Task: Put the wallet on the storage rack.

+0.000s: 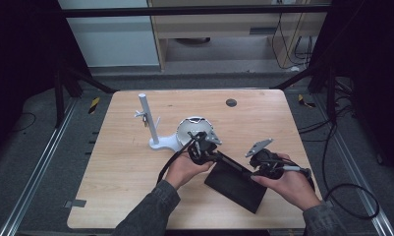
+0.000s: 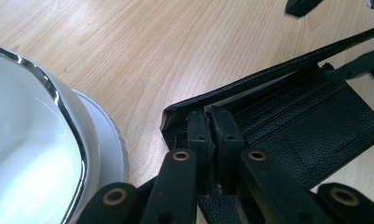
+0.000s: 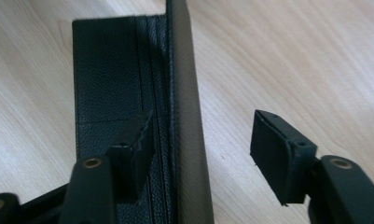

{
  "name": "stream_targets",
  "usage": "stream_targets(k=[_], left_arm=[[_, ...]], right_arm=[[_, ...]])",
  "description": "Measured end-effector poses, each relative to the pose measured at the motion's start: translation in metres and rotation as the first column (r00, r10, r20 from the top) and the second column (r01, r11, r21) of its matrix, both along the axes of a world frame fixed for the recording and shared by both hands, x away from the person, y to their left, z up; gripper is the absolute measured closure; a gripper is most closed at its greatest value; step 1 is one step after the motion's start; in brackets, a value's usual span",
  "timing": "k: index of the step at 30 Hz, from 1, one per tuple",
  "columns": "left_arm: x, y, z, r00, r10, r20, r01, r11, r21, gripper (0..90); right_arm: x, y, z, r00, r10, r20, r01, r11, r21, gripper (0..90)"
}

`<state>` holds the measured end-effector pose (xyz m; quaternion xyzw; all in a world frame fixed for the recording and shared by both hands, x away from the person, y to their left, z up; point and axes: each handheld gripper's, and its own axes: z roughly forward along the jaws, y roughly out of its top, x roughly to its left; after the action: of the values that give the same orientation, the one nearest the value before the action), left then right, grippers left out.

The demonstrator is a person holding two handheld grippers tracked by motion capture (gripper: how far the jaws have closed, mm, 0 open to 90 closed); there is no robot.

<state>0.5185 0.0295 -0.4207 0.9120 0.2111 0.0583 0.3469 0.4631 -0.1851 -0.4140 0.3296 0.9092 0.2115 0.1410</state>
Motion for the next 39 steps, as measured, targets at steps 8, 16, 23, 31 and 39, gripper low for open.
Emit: stream_targets(k=[8, 16, 23, 31, 39], left_arm=[[0.0, -0.001, 0.0, 1.0, 0.001, 0.001, -0.001, 1.0, 0.0, 87.2], [-0.001, -0.001, 0.0, 1.0, -0.001, 0.0, 0.001, 1.0, -0.001, 87.1], [-0.002, 0.0, 0.0, 1.0, 0.003, -0.002, -0.003, 1.0, -0.009, 84.8], [-0.018, 0.018, 0.014, 0.9969, 0.037, 0.07, -0.035, 0.9991, -0.023, 55.5], [-0.028, 0.024, 0.027, 0.9939, -0.009, 0.11, 0.022, 0.9933, -0.113, 21.4]], right_arm=[[0.006, 0.009, -0.015, 0.999, 0.017, -0.042, -0.019, 0.999, -0.037, 47.9], [0.01, 0.012, -0.02, 0.9981, 0.019, -0.058, -0.022, 0.998, -0.051, 52.6], [0.013, 0.017, -0.026, 0.9975, 0.025, -0.066, -0.03, 0.997, -0.078, 67.5], [0.006, 0.014, -0.021, 0.9962, 0.087, -0.006, -0.087, 0.991, -0.101, 84.3], [-0.019, -0.022, 0.01, 0.9843, 0.094, 0.149, -0.097, 0.995, 0.013, 84.4]])
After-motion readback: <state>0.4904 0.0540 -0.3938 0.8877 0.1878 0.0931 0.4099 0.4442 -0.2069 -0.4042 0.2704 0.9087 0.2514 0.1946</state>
